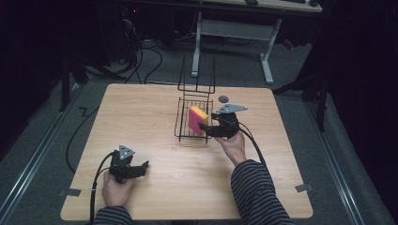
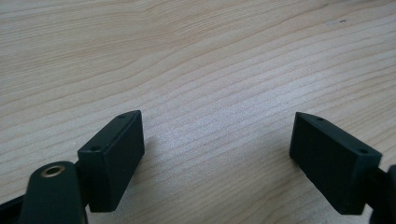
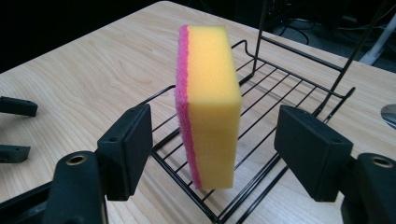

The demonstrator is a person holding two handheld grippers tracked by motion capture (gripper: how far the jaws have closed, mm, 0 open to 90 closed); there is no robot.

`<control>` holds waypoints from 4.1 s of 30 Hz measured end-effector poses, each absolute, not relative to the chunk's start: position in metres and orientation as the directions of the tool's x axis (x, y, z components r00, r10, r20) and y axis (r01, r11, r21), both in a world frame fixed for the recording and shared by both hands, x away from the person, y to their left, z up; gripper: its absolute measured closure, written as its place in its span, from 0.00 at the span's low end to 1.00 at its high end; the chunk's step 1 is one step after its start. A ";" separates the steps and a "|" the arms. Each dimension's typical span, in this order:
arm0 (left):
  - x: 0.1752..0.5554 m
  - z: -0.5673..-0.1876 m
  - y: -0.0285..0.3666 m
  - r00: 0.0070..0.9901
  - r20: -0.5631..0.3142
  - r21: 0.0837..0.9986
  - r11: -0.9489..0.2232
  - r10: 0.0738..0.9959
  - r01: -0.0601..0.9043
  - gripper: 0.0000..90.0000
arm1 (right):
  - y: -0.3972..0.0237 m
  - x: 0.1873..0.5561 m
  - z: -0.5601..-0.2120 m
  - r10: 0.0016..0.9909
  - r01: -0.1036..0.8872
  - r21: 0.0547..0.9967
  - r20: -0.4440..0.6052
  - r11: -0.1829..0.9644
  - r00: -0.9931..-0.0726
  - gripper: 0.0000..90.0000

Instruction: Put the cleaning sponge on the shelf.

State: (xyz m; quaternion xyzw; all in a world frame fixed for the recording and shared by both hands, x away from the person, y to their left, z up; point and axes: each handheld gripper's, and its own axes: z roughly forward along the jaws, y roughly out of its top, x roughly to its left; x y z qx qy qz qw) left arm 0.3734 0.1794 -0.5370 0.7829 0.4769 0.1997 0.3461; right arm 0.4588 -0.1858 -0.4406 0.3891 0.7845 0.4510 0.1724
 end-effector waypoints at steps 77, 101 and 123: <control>0.373 -0.537 0.179 0.465 -0.017 0.732 -0.306 0.885 0.608 0.20 | -0.300 0.354 -0.408 0.858 0.420 0.900 0.123 0.115 -0.499 0.40; 0.373 -0.537 0.179 0.465 -0.017 0.732 -0.305 0.885 0.609 0.20 | -0.323 0.332 -0.434 0.872 0.424 0.905 0.177 0.038 -0.455 0.40; 0.373 -0.537 0.179 0.465 -0.017 0.732 -0.305 0.885 0.609 0.20 | -0.322 0.329 -0.471 0.892 0.465 0.885 0.191 0.024 -0.410 0.40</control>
